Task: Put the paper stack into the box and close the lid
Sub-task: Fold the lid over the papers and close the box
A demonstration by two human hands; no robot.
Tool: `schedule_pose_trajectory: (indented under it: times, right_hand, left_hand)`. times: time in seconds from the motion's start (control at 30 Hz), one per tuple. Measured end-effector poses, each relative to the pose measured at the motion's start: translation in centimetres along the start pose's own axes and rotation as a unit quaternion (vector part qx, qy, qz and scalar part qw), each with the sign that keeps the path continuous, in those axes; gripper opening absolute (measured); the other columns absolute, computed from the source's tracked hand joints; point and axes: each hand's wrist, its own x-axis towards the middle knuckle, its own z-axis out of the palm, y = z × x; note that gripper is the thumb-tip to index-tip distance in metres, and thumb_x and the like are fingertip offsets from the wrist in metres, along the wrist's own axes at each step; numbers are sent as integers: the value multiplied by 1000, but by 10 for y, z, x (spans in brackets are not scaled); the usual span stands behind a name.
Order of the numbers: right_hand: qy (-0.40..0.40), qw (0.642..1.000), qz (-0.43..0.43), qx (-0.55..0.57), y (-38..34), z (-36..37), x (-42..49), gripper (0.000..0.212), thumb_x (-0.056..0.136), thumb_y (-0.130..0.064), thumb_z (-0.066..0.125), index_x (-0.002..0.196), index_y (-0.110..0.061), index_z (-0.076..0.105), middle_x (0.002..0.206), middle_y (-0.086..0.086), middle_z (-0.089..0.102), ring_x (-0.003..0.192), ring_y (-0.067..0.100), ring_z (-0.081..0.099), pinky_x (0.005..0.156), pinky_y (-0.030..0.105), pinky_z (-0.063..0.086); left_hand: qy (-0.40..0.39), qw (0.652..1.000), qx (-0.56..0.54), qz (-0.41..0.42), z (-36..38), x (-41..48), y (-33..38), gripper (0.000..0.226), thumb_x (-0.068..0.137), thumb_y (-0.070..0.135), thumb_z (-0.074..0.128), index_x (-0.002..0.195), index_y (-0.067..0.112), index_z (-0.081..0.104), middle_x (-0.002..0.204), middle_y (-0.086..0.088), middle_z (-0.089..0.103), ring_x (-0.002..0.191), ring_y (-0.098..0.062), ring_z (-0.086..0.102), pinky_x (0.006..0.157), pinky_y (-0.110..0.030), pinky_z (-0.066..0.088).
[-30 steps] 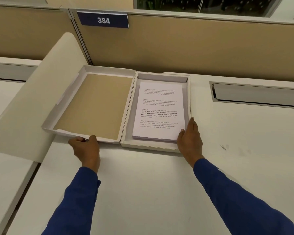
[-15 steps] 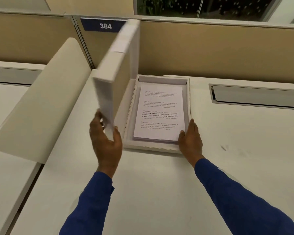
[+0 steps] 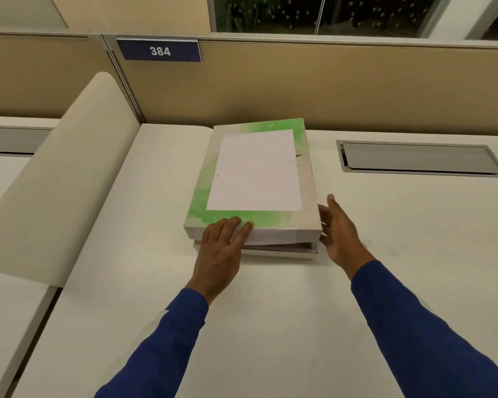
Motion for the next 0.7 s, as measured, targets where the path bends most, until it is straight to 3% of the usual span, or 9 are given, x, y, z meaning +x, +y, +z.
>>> schedule_pose_trajectory:
  times: [0.13,0.23,0.33,0.4,0.47,0.53,0.6,0.7]
  right_hand:
    - [-19,989,-38,-143,2,2,-5,36,93,-59,60,106,-27,70,109,-4,72,100,18,65,92,36,52]
    - [22,961,-94,-258,10,4,-4,39,96,-47,61,113,-13,68,105,-3,68,95,21,62,81,33,51]
    - [45,940,-120,-316,15,5,-8,40,98,-46,58,122,-15,65,111,-2,67,99,20,62,68,26,47]
    - [56,930,-133,-338,14,7,-11,46,99,-45,56,135,-15,61,120,0,66,106,21,61,76,27,47]
    - [63,916,-151,-367,12,11,-14,47,102,-41,54,139,-13,58,124,3,65,108,23,61,84,30,47]
    - [62,898,-179,-397,13,14,-17,39,103,-37,51,130,-11,62,117,5,68,98,23,64,77,29,50]
    - [66,892,-203,-398,15,14,-22,29,104,-33,49,119,-13,63,105,2,68,82,12,61,64,21,46]
    - [78,898,-210,-378,16,14,-30,29,105,-33,45,123,-16,60,105,-2,66,86,14,59,65,21,42]
  left_hand:
    - [-40,999,14,8,5,-10,-4,59,78,-1,81,133,14,67,131,-14,50,117,-33,47,100,-43,38]
    - [-46,999,-13,0,1,-11,-6,48,85,14,79,132,17,69,134,-17,58,122,-34,49,103,-47,43]
    - [-40,990,-44,-130,-9,-8,-4,57,92,35,71,143,16,58,145,-15,53,135,-34,46,112,-48,37]
    - [-51,945,-73,-316,-16,-2,-5,71,96,43,64,155,12,40,155,-17,42,145,-34,37,118,-48,29]
    - [-80,854,-154,-491,-22,7,-9,77,100,50,55,160,9,28,155,-20,41,144,-38,38,119,-51,32]
    - [-85,796,-236,-551,-24,16,-11,63,102,46,51,152,9,38,141,-18,55,129,-38,53,109,-50,45]
    - [-82,800,-258,-535,-27,21,-9,44,103,40,50,135,10,50,124,-13,62,112,-34,61,96,-46,52]
    - [-91,818,-250,-510,-32,22,-11,35,104,39,48,126,11,53,115,-11,64,102,-30,61,84,-38,50]
